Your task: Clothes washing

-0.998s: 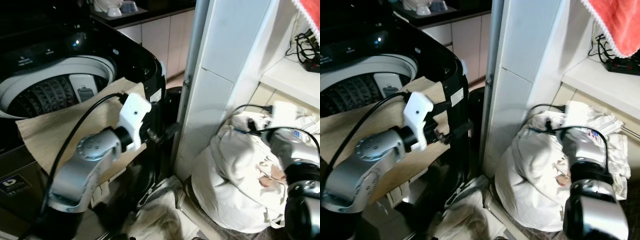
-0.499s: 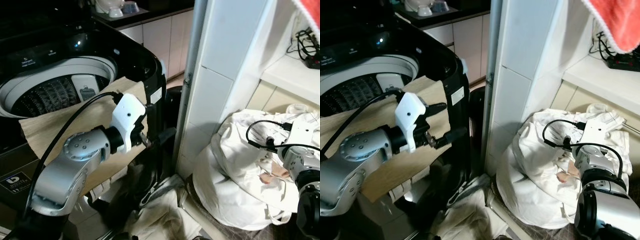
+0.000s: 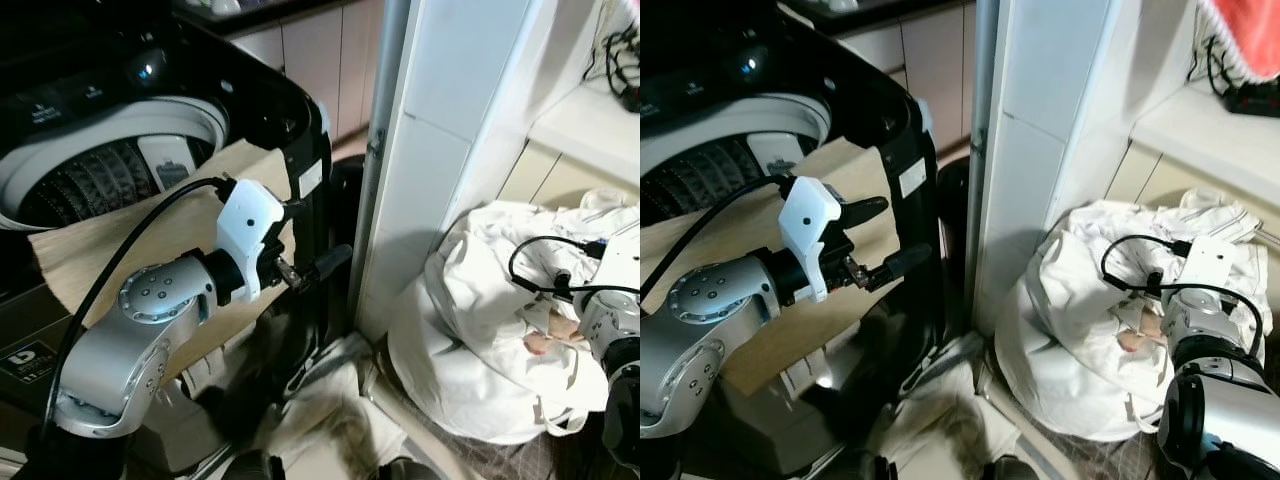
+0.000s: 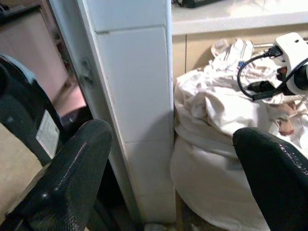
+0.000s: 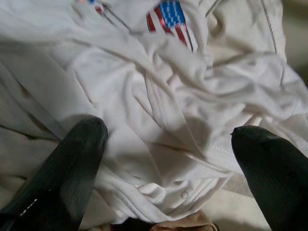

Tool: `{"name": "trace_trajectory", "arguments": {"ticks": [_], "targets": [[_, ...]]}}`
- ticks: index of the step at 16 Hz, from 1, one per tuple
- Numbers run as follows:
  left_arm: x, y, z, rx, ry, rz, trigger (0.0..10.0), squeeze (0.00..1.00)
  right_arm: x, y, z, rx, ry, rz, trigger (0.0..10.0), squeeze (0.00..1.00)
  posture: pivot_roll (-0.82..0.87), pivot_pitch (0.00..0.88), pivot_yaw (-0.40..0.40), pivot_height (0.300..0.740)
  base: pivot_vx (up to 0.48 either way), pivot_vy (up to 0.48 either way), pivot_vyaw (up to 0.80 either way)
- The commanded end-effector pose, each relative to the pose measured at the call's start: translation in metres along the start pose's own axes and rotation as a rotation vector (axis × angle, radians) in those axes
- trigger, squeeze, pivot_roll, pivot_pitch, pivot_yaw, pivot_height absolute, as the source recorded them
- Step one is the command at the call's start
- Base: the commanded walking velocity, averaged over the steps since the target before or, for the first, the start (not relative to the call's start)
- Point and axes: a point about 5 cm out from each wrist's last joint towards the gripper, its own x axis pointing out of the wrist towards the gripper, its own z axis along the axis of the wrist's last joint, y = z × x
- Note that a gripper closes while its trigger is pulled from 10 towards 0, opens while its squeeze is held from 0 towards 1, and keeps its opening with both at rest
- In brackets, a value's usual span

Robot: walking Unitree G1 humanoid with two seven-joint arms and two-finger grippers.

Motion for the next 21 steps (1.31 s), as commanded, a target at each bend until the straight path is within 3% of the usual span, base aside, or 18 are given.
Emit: {"name": "trace_trajectory", "arguments": {"ticks": [1, 4, 5, 6, 11, 21], "targets": [[-0.003, -0.002, 0.008, 0.014, -0.015, -0.021, 10.0, 0.00, 0.001, -0.006, -0.004, -0.005, 0.010, -0.016, 10.0, 0.00, 0.18, 0.199, 0.060, 0.740, 0.000, 0.000, 0.00], [-0.003, -0.006, 0.007, -0.011, -0.014, -0.027, 10.0, 0.00, 0.001, -0.006, -0.007, 0.007, 0.014, -0.016, 9.8, 0.00, 0.19, 0.210, 0.061, 0.740, 0.000, 0.000, 0.00], [-0.003, -0.008, 0.007, -0.013, -0.013, -0.035, 10.0, 0.00, 0.001, -0.006, -0.007, 0.010, 0.013, -0.014, 2.9, 0.00, 0.19, 0.210, 0.061, 0.740, 0.000, 0.000, 0.00], [-0.004, -0.010, 0.007, -0.014, -0.007, -0.049, 10.0, 0.00, 0.000, -0.005, -0.008, 0.018, 0.013, -0.011, 0.0, 0.00, 0.19, 0.210, 0.061, 0.740, 0.000, 0.000, 0.00], [-0.007, -0.024, 0.003, -0.021, 0.006, -0.133, 10.0, 0.00, 0.000, -0.003, -0.007, 0.028, 0.007, 0.000, 0.0, 0.00, 0.16, 0.190, 0.053, 0.740, 0.000, 0.000, 0.00], [0.003, -0.030, 0.003, -0.040, -0.027, -0.189, 10.0, 0.00, 0.000, -0.002, -0.009, 0.023, 0.002, 0.017, 0.0, 0.00, 0.10, 0.119, 0.034, 0.740, 0.000, 0.000, 0.00]]}}
